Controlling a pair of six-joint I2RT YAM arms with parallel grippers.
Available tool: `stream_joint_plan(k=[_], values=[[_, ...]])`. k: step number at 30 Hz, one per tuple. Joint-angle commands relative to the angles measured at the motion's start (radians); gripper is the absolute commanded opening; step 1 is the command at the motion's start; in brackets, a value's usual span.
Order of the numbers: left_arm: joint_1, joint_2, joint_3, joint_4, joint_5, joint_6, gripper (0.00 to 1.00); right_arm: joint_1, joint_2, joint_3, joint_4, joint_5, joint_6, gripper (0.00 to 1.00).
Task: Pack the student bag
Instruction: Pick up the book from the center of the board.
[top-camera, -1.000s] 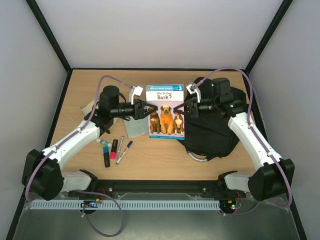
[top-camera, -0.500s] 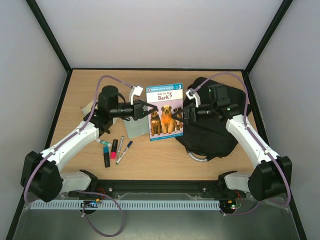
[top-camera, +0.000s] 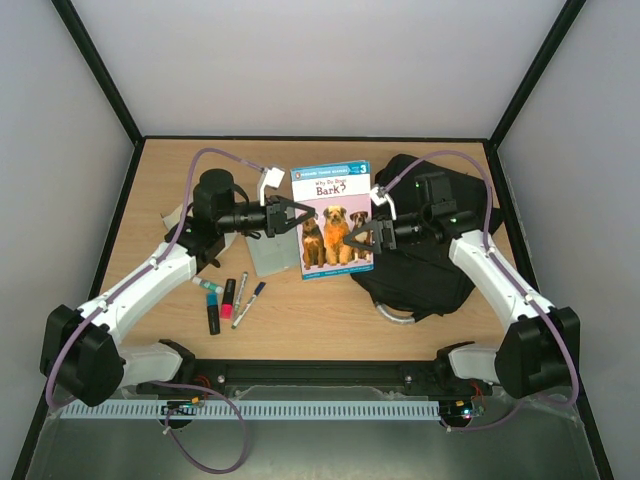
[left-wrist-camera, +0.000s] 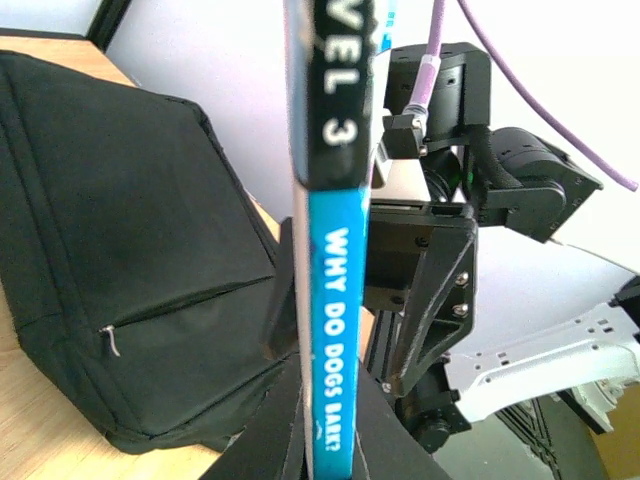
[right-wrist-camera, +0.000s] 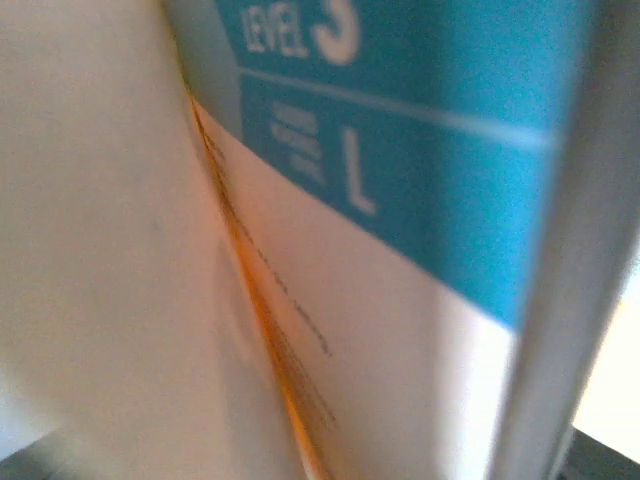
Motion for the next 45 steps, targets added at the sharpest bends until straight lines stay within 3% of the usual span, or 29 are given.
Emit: stream_joint_plan(k=[1,8,26,27,30,32,35,45], values=[[0.009,0.0,0.038,0.003,-0.066,0.008,0.03,0.003,-0.035,0.031,-0.003,-0.099,0.018,0.61],[0.009,0.004,0.017,0.024,-0.147,-0.024,0.03,0.002,-0.107,-0.019,0.092,-0.014,0.144,0.37],[0.006,0.01,-0.024,0.026,-0.142,-0.034,0.04,-0.014,-0.107,-0.031,0.168,0.051,0.236,0.01],[0.006,0.015,-0.02,0.009,-0.157,-0.026,0.11,-0.021,-0.109,-0.032,0.167,0.051,0.234,0.01],[0.005,0.034,-0.002,-0.062,-0.209,0.006,0.55,-0.071,-0.121,-0.034,0.15,0.081,0.209,0.01],[0.005,0.043,-0.003,-0.081,-0.235,0.017,0.69,-0.109,-0.127,-0.014,0.089,0.154,0.134,0.01],[-0.001,0.067,-0.002,-0.121,-0.286,0.031,0.74,-0.176,-0.141,0.008,-0.013,0.266,0.046,0.01],[-0.137,0.35,0.153,-0.271,-0.504,0.129,0.71,-0.422,-0.275,-0.042,-0.157,0.41,-0.114,0.01]])
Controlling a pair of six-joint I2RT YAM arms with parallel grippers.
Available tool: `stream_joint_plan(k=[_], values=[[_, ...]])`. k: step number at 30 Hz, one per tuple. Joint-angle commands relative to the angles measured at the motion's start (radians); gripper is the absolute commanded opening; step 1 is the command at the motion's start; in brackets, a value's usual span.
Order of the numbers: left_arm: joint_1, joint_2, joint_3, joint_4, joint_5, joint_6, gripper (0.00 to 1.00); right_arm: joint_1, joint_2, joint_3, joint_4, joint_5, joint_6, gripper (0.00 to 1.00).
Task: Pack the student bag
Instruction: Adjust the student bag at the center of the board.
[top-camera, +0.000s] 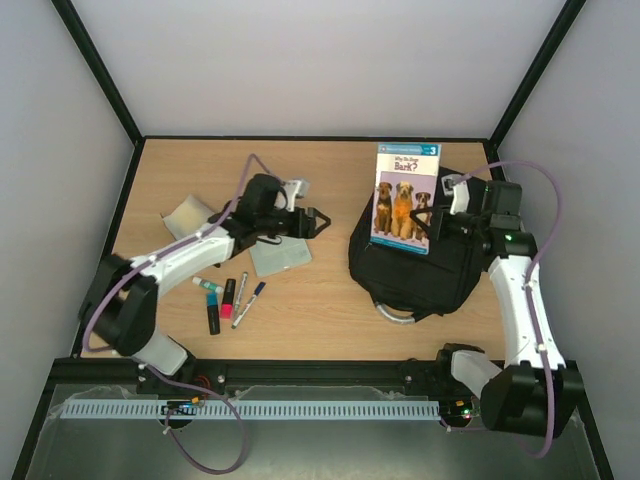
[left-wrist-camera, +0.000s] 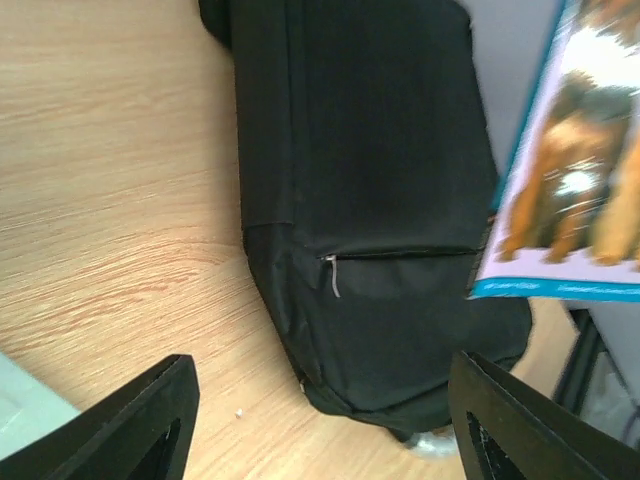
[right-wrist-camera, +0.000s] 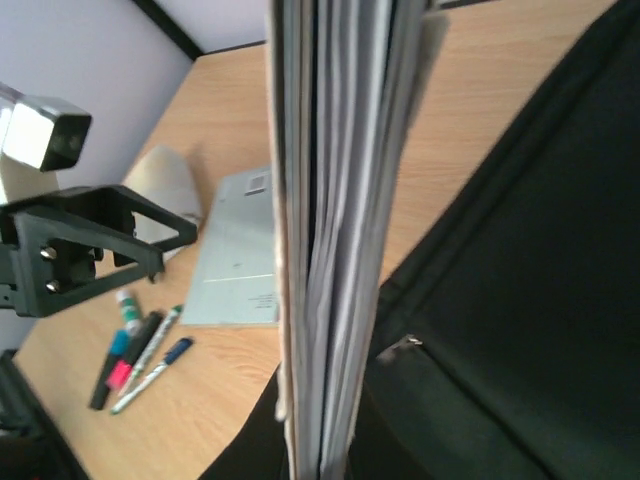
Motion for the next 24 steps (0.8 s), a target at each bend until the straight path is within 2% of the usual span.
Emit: stream_joint_plan(k=[1,7,10,16,24], values=[[-0.072,0.142,0.115,-0.081,-0.128,0.064,0.71,-0.062,-0.096,-0.029,-0.06,0.079,-0.081,0.01],[-0.142,0.365,0.302,-0.108,-0.227,0.072,0.69,-0.073,-0.285,-0.153,0.027,0.343,-0.073,0.01],[-0.156,0.468,0.395,-0.117,-0.243,0.082,0.69,-0.073,-0.359,-0.212,0.049,0.411,-0.086,0.01],[-0.16,0.665,0.615,-0.171,-0.277,0.122,0.7,-0.074,-0.393,-0.268,0.097,0.339,-0.086,0.01],[-0.16,0.895,0.91,-0.264,-0.213,0.144,0.67,-0.073,-0.385,-0.291,0.133,0.338,-0.084,0.01]])
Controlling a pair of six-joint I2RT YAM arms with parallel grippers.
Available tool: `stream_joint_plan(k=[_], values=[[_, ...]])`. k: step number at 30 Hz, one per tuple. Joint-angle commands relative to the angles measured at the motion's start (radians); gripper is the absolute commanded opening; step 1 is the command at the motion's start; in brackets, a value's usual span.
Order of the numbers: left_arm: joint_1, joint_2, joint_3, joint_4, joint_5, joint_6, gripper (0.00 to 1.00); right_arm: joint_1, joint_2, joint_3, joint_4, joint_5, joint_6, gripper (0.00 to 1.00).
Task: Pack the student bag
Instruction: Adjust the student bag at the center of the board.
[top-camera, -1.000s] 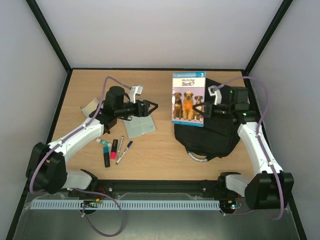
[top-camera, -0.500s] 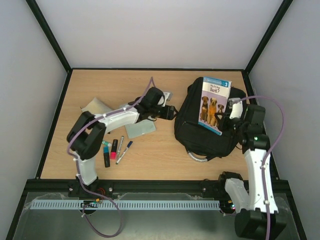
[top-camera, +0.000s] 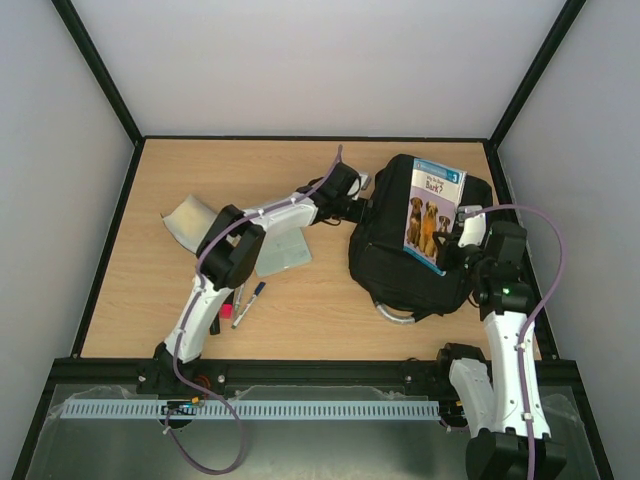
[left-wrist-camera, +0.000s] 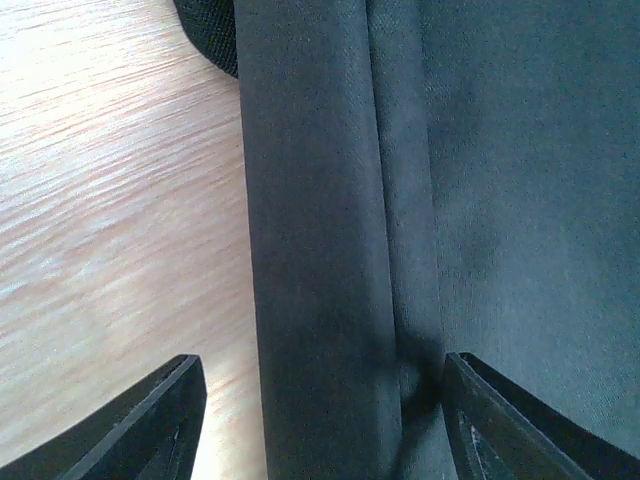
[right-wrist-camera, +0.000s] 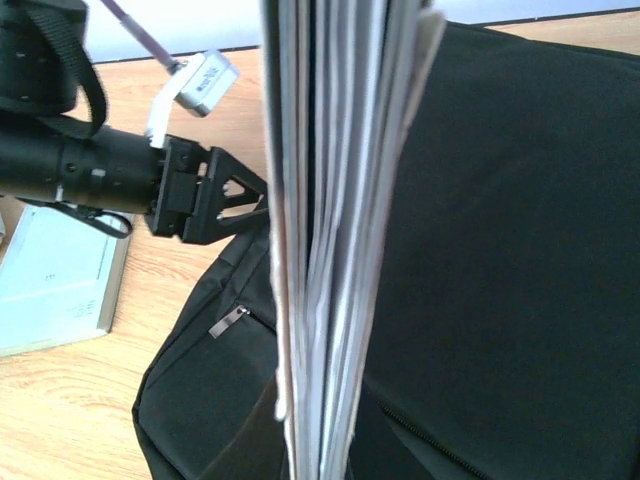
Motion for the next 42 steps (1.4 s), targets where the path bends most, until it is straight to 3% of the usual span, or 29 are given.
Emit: stream_joint_plan(k=[1,5,12,17,25,33,36,40,42], values=[[-0.001,0.089,0.14,-0.09,0.035,0.023,0.65,-0.004,-0.018,-0.014,0.068,-0.016,-0.01,0.01],[-0.001,0.15,0.217,-0.091,0.099,0.015,0.49,-0.004,-0.019,-0.017,0.072,-0.003,-0.01,0.01],[-0.005,0.112,0.193,-0.056,0.076,-0.024,0.03,-0.005,-0.009,-0.016,0.079,0.039,-0.009,0.01],[0.007,-0.002,0.083,-0.05,-0.031,-0.061,0.02,-0.004,-0.01,-0.017,0.081,0.043,-0.007,0.01],[0.057,-0.264,-0.287,0.068,-0.166,-0.194,0.02,-0.004,-0.005,-0.018,0.091,0.082,0.003,0.01],[0.063,-0.434,-0.512,0.057,-0.291,-0.319,0.02,-0.004,-0.013,-0.02,0.093,0.089,0.004,0.01],[0.048,-0.457,-0.548,0.051,-0.284,-0.302,0.06,-0.004,-0.017,-0.022,0.095,0.086,0.005,0.01],[0.041,-0.502,-0.541,-0.041,-0.328,-0.235,0.53,-0.004,-0.033,-0.028,0.1,0.078,0.008,0.01],[0.042,-0.557,-0.548,-0.096,-0.366,-0.22,0.66,-0.004,-0.043,-0.031,0.104,0.071,0.012,0.01]])
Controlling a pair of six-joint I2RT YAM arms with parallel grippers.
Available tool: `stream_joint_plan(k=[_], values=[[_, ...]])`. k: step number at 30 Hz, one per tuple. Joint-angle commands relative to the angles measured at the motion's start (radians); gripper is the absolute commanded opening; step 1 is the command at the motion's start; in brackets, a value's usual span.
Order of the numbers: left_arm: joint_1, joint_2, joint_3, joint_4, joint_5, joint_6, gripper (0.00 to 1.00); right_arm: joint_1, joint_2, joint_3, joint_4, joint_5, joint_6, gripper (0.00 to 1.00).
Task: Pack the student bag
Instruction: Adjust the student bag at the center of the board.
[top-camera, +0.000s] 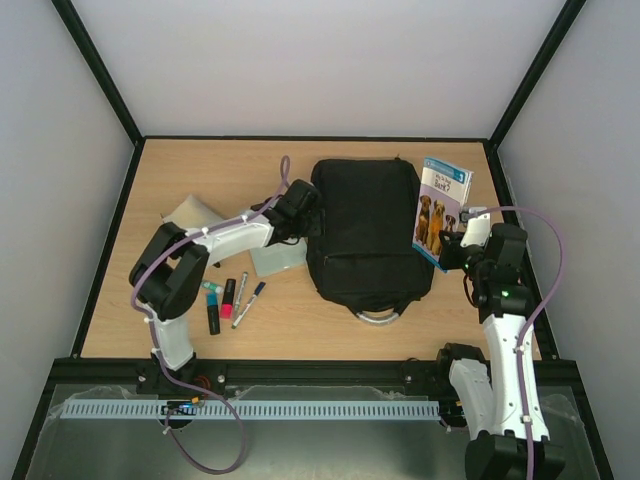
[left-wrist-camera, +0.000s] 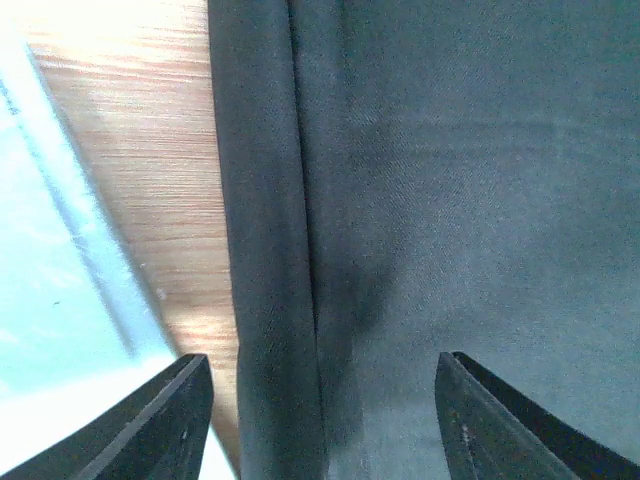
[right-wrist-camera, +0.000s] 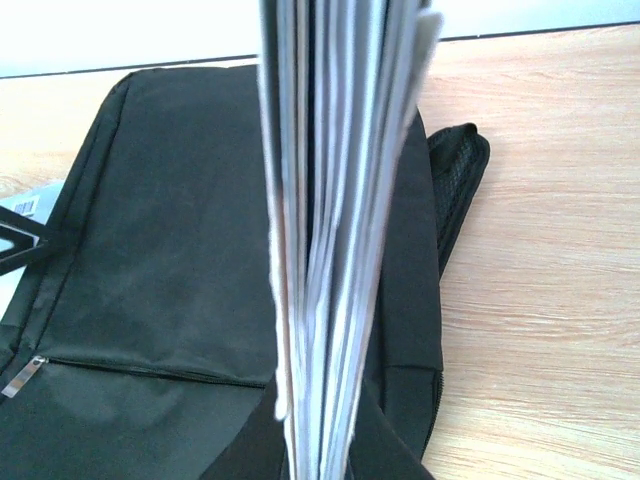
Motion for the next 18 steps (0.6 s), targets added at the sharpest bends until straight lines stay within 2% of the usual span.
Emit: stream_joint_plan(k=[1,3,5,9,12,18], values=[[-0.003,-0.153,-0.009,-0.116,-0.077,0.042,0.71,-0.004,-0.036,-0.011,0.069,-0.019,0.013,0.01],[-0.013,-0.221,-0.012,-0.145,-0.031,0.091,0.75,-0.004,-0.043,-0.011,0.07,-0.027,0.019,0.01],[-0.045,-0.269,-0.013,-0.145,0.038,0.202,0.75,-0.004,-0.05,-0.01,0.07,-0.033,0.022,0.01],[-0.181,-0.313,-0.021,-0.162,0.167,0.475,0.75,-0.004,-0.065,-0.009,0.071,-0.038,0.027,0.01],[-0.281,-0.335,-0.058,-0.162,0.183,0.623,0.78,-0.004,-0.064,-0.007,0.065,-0.039,0.032,0.01],[-0.354,-0.305,-0.1,-0.133,0.177,0.721,0.77,-0.004,-0.006,0.056,0.0,-0.085,0.025,0.01]])
